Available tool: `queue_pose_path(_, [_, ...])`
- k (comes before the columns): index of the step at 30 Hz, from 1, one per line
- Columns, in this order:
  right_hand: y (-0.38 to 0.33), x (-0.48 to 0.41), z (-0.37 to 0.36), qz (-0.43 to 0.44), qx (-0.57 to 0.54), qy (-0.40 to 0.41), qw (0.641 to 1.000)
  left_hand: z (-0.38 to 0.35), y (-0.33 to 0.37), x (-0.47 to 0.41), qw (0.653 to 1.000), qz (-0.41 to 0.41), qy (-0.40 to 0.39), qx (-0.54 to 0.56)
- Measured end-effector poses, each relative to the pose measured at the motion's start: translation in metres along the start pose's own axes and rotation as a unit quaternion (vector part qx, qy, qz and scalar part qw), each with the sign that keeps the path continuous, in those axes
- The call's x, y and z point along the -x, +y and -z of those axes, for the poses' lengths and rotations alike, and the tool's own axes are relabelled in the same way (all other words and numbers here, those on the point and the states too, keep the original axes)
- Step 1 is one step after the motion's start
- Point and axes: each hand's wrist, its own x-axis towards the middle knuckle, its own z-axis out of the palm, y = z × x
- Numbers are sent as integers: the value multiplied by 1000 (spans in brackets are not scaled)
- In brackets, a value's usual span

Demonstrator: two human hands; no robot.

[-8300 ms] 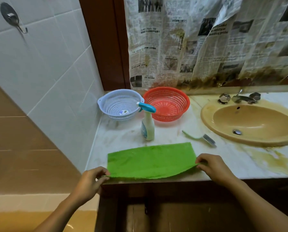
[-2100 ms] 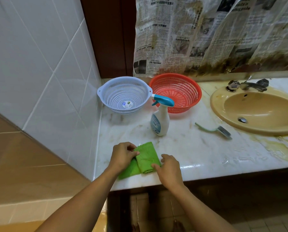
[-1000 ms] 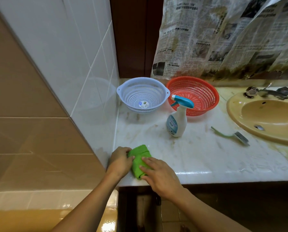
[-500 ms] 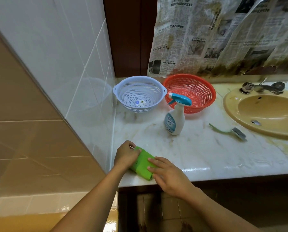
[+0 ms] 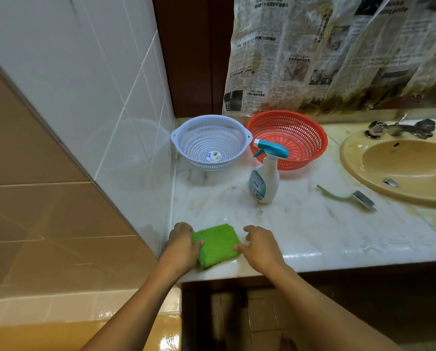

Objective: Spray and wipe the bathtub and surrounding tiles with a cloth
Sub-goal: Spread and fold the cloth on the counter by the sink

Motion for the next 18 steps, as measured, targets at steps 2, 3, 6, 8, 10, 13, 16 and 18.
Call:
queue_pose_path(2, [-4, -1, -1, -27, -20, -1, 999, 2, -2, 2, 998, -2, -24, 60])
queue_pose_path(3, [-6, 0, -3, -37, -36, 4, 999, 3, -2, 2, 997, 1, -38, 68])
queue_pose_path(6, [-12, 3, -8, -53, -78, 32, 995, 3, 2, 3, 997, 6, -69, 16])
queue_pose_path(8, [-17, 7, -10, -61, -108, 44, 991, 1, 4, 4, 996, 33, -80, 33])
queue_pose_path(10, [-19, 11, -15, -64, -142, 40, 987, -4, 4, 5, 995, 52, -75, 41])
queue_pose_path(13, [-24, 17, -17, -63, -176, 36, 982, -10, 8, 7, 995, 71, -57, 34])
queue_pose_path(16, [-26, 22, -21, -113, -218, 45, 968, -12, 14, 7, 994, 87, -48, 49])
queue_pose_path(18, [-27, 25, -27, -145, -247, 52, 957, -14, 17, 6, 989, 113, -47, 88])
